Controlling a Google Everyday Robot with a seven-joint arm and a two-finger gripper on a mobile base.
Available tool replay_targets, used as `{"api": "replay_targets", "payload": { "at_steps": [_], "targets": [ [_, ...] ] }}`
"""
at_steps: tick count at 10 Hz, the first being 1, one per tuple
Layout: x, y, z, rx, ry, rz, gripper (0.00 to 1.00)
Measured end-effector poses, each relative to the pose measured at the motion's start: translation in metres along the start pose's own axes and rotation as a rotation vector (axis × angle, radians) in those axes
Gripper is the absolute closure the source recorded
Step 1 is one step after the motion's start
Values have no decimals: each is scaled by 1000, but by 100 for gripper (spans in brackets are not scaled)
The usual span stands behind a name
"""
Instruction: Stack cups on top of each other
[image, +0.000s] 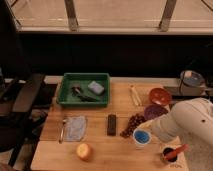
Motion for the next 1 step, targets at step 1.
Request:
{"api": "replay_targets", "payload": {
  "at_steps": [1],
  "targets": [
    [2,1,0,4,-4,4,20]
  ]
}}
